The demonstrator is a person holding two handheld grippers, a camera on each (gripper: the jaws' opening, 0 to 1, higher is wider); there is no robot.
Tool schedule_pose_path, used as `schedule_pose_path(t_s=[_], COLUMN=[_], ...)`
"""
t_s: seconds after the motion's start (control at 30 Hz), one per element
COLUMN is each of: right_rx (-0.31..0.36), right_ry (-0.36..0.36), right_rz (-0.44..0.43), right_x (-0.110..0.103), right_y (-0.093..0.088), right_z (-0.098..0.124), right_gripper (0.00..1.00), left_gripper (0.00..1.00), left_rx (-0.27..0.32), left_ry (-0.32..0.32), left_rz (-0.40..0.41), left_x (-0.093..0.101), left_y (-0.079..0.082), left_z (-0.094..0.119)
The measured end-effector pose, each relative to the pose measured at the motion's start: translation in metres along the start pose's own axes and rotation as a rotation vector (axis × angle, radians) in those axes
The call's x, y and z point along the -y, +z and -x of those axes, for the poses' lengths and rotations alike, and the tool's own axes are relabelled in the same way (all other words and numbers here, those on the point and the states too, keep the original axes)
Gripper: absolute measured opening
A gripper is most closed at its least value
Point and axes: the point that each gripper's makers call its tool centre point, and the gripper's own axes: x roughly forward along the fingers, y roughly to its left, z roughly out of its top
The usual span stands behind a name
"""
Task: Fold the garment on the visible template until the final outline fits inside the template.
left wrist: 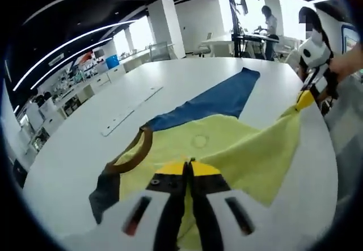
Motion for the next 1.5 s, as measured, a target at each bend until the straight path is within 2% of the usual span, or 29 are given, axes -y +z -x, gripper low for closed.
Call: schedule_pose_path(t_s=[0.13, 0.47, 0.63, 0.73, 0.8, 0.93, 1.07, 1.2, 1.33, 1.47, 1.5], right_rx=[-0.002, -0.004, -0.003, -0.002, -0.002, -0.001, -0.001, 0.0, 0.0, -0.001, 0.0], right_ry=[-0.001, 0.0, 0.001, 0.001, 0.001, 0.002, 0.003, 0.004, 0.005, 0.005, 0.004], right_rz=[0.0, 0.004, 0.005, 0.003, 0.004, 0.004, 0.001, -0.002, -0.004, -0.003, -0.003], right_x=[0.0, -0.001, -0.001, -0.003, -0.003, -0.004, -0.003, -0.003, -0.003, -0.004, -0.004], right_y=[-0.001, 0.0, 0.0, 0.0, -0.001, -0.001, -0.002, -0.002, -0.003, -0.003, -0.002], right_z=[0.0, 0.0, 0.0, 0.0, 0.0, 0.0, -0.001, -0.001, -0.001, -0.001, 0.0], right_gripper=[0.0, 0.0, 0.0, 0.0, 0.0, 0.0, 0.0, 0.0, 0.0, 0.0, 0.0], left_gripper=[0.02, 0.3, 0.35, 0.37, 0.37, 0.35, 0.25, 0.24, 0.17, 0.12, 0.12], left_rx=[-0.016, -0.006, 0.015, 0.036, 0.033, 0.052, 0.037, 0.003, -0.012, -0.03, -0.05], left_ry=[-0.011, 0.005, 0.003, 0.002, 0.009, 0.029, 0.055, 0.084, 0.117, 0.155, 0.174], left_rz=[-0.012, -0.003, 0.06, 0.14, 0.153, 0.258, 0.303, 0.344, 0.429, 0.462, 0.461], left_x=[0.002, 0.001, 0.0, 0.001, 0.001, -0.001, -0.001, -0.002, -0.007, -0.014, -0.017], left_y=[-0.007, -0.007, -0.011, -0.011, -0.015, -0.025, -0.045, -0.068, -0.084, -0.095, -0.101], left_z=[0.0, 0.011, 0.021, 0.031, 0.036, 0.049, 0.06, 0.067, 0.071, 0.07, 0.071])
